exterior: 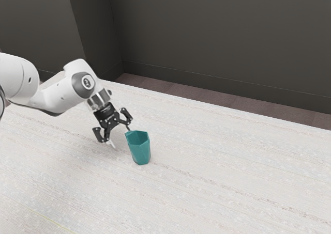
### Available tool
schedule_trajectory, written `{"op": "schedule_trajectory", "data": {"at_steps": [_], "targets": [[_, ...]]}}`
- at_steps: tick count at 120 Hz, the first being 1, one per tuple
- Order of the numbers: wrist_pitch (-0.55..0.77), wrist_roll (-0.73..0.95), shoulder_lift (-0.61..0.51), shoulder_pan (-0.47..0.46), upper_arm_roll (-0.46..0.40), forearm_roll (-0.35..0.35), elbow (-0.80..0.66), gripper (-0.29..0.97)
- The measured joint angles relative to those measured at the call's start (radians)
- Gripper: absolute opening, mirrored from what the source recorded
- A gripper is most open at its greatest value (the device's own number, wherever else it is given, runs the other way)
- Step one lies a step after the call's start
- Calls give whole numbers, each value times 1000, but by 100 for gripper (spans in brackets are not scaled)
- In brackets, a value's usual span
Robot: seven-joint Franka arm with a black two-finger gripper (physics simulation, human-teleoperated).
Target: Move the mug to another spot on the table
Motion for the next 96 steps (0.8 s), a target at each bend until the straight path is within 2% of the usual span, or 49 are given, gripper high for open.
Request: {"op": "schedule_trajectory", "data": {"at_steps": [37,80,96], "targets": [[-6,9,-123,-21,79,19,-6,68],[-101,121,-373,-120,88,405,0,68],[-150,211,-413,-143,99,483,21,68]]}}
